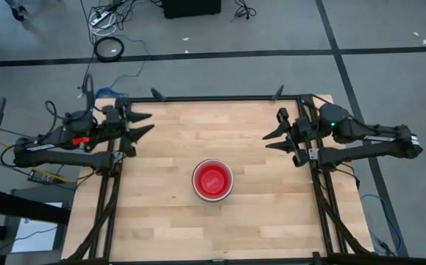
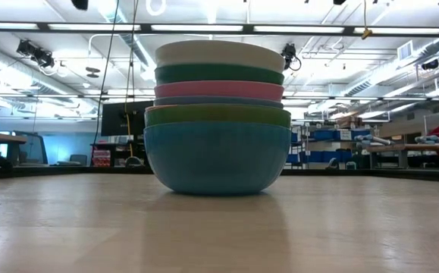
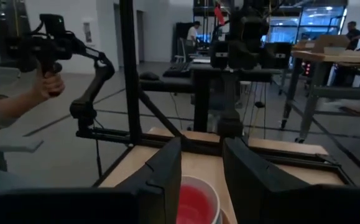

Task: Nest bowls inside each other
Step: Return to Home Position

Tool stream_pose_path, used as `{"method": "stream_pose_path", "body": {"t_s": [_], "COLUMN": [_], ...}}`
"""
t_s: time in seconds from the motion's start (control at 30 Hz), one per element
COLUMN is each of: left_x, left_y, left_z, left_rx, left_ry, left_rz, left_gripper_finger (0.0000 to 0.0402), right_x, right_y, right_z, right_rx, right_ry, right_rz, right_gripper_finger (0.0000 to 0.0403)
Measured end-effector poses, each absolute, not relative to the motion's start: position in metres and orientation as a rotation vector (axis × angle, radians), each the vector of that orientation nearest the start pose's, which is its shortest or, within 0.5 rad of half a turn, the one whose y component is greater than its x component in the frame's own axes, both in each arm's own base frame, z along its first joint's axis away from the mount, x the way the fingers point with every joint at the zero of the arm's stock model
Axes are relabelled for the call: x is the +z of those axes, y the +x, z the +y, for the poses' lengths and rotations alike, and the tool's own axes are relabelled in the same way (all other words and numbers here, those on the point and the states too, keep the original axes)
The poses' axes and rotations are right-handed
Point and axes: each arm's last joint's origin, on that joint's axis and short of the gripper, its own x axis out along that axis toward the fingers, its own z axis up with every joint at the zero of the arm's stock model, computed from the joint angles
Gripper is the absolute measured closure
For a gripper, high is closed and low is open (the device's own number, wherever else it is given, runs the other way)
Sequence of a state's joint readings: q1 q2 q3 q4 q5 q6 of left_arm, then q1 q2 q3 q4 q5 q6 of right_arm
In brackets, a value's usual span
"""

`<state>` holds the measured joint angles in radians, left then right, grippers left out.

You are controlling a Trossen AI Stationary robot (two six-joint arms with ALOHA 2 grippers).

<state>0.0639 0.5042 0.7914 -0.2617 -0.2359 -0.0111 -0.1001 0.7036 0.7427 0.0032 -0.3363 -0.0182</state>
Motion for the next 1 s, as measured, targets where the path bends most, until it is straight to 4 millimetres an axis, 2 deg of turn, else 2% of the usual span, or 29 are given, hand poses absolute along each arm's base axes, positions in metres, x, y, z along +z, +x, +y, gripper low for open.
{"method": "stream_pose_path", "body": {"t_s": [0.27,0.53,0.77,1.0], "left_x": [0.312,0.277,0.27,0.269], "left_y": [0.103,0.099,0.1,0.1], "left_z": [0.009,0.004,0.004,0.004], "left_rx": [0.249,0.236,0.242,0.244], "left_ry": [-0.07,-0.088,-0.083,-0.06], "left_rz": [-0.086,-0.181,-0.166,-0.159], "left_gripper_finger": [0.0214,0.0214,0.0214,0.0214], "right_x": [0.344,0.33,0.324,0.333], "right_y": [0.16,0.182,0.193,0.179], "right_z": [-0.006,-0.002,-0.001,0.0], "right_rx": [0.237,0.249,0.214,0.213], "right_ry": [-0.047,-0.079,-0.085,-0.107], "right_rz": [-0.028,0.056,0.09,0.044], "right_gripper_finger": [0.0297,0.0296,0.0296,0.0297]}}
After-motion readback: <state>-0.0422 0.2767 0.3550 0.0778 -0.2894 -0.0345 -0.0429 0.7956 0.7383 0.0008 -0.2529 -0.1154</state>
